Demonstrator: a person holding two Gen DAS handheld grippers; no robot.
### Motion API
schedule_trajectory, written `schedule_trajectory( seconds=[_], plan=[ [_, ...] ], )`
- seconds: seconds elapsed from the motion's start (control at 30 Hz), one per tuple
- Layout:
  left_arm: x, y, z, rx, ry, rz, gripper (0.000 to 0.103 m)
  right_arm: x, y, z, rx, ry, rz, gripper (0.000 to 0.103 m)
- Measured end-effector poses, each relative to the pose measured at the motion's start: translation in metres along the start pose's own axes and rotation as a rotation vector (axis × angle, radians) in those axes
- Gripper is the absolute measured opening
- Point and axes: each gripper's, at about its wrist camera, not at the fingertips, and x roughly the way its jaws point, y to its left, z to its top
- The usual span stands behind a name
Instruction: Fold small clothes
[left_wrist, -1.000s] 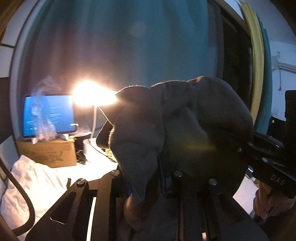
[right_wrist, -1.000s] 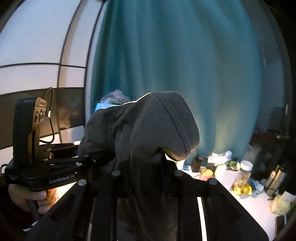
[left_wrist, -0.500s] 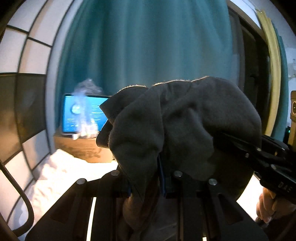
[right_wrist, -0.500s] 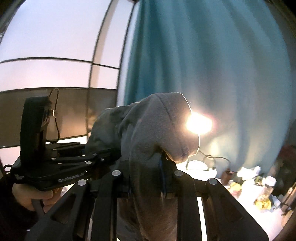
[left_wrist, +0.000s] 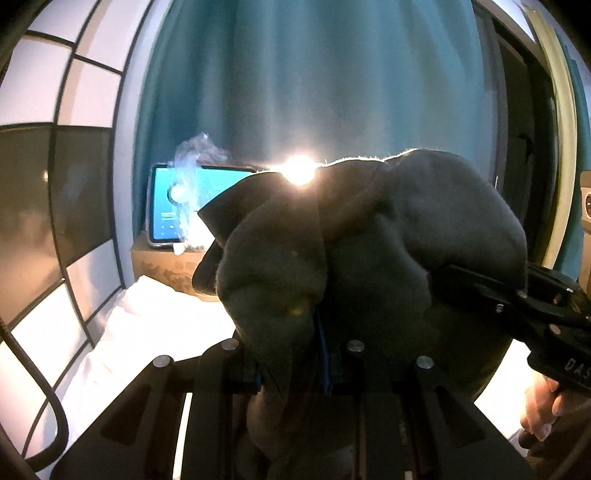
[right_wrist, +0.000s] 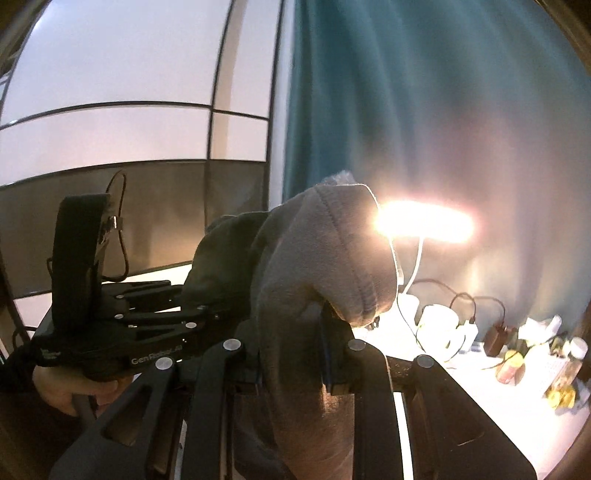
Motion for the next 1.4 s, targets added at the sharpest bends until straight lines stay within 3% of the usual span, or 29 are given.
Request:
schedule_trajectory(
  seconds=[1.4],
  plan=[
    [0.195, 0.034, -0.041, -0.035, 0.342, -0.047, 0.021, 0.152, -0.128, -0.092, 0.278, 0.303, -0.066, 0.024]
  ],
)
